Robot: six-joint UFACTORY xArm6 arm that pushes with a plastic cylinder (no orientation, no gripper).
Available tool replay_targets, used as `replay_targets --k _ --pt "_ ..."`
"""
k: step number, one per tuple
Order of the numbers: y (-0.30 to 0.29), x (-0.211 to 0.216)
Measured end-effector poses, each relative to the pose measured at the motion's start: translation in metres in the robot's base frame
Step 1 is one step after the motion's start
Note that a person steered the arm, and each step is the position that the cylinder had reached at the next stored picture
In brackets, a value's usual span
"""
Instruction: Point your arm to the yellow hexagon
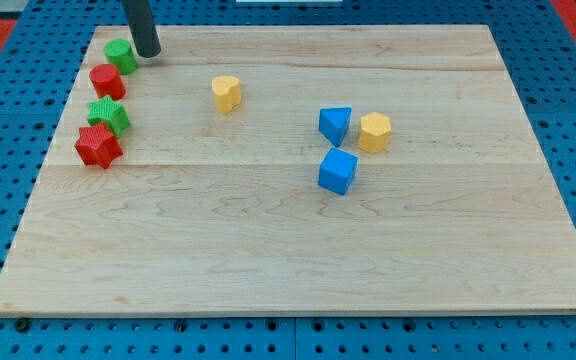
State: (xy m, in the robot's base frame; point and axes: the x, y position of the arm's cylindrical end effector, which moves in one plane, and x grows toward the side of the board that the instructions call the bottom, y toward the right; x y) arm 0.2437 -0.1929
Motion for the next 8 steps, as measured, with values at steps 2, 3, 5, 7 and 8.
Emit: replay_targets --k 2,3,5,7,8 --pt "0.000 -0.015" --pt "0.012 -0.007" --pt "0.109 0.008" --pt "0.109 0.018" --pt "0.131 0.035"
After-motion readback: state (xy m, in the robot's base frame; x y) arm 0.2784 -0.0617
